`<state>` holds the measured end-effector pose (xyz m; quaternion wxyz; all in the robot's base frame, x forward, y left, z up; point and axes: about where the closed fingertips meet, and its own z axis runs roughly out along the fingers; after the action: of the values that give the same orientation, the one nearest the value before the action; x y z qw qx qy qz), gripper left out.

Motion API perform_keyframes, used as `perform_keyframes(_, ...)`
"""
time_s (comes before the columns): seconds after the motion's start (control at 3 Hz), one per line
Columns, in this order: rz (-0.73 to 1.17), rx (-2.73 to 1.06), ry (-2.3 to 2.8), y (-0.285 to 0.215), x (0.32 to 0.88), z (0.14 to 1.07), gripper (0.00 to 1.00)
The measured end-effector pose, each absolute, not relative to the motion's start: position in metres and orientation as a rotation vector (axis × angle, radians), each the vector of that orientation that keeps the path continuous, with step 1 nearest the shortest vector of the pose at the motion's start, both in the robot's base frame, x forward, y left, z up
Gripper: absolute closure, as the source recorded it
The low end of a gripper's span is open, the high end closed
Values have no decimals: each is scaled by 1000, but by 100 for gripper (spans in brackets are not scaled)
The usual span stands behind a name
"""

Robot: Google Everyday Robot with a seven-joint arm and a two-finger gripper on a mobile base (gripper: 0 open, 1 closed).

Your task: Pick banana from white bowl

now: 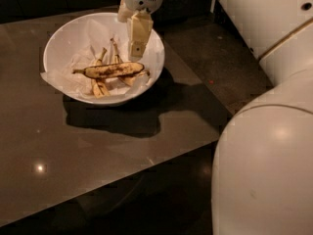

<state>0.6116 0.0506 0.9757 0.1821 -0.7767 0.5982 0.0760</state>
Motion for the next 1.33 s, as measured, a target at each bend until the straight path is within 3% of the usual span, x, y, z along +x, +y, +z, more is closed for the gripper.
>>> perform_keyframes(1.33, 327, -2252, 1687, 84, 626, 943, 30)
